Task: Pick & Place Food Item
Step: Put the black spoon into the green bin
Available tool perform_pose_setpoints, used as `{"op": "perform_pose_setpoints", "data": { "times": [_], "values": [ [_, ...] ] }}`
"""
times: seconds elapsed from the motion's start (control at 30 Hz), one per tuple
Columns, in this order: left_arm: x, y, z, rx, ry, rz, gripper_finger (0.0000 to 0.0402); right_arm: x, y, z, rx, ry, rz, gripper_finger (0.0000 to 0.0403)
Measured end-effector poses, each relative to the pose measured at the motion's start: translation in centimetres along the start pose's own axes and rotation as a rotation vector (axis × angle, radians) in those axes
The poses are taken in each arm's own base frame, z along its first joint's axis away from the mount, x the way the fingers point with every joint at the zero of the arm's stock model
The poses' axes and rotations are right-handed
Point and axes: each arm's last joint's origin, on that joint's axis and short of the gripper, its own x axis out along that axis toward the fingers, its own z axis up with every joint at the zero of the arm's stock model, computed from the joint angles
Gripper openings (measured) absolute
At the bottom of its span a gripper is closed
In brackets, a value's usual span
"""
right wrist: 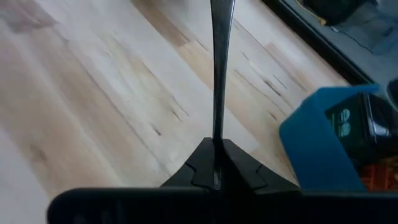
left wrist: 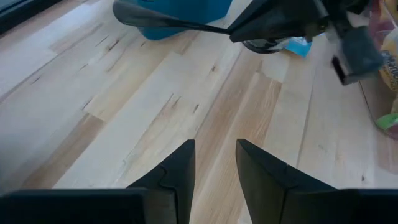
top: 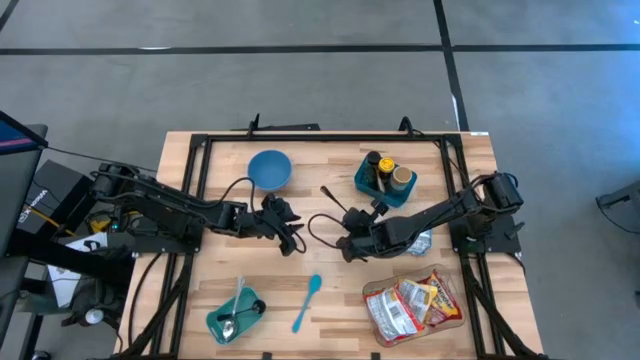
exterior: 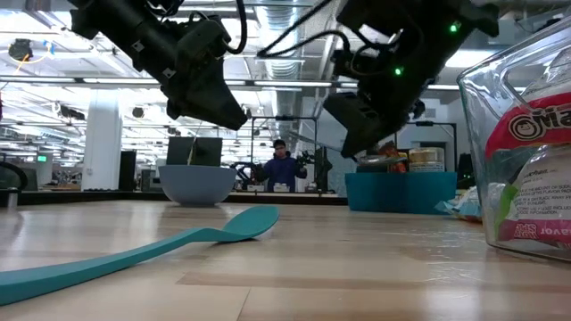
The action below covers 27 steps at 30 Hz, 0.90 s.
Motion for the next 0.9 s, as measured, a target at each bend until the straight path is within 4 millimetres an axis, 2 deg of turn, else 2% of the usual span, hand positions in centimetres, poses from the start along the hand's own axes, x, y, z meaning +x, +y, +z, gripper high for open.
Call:
{"op": "perform_pose_setpoints", "data": {
  "times": [0.37, 0.6, 0.8, 0.9],
  "values": [
    [0.6, 1.1, -0.4, -0.083, -0.051, 0.007, 0.0111, -1.9, 1.5, 1.7, -0.021, -0.086, 0.053, 0.0011],
    [1.0, 3.1, -1.4, -0.214, -0.257, -0.125, 0.0111, -2.1, 1.5, 1.9, -0.010, -0.132, 0.011, 0.0011],
    [0.0, 4.6, -1.8, -0.317, -0.482, -0.237, 0.0111, -2.1, 1.5, 2.0, -0.002, -0.144, 0.011, 0.0011],
    [-0.4, 4.9, -1.8, -0.344, -0.536, -0.268, 0.0111, -2.1, 1.6, 2.1, -0.003, -0.153, 0.017, 0.0011]
  ]
}}
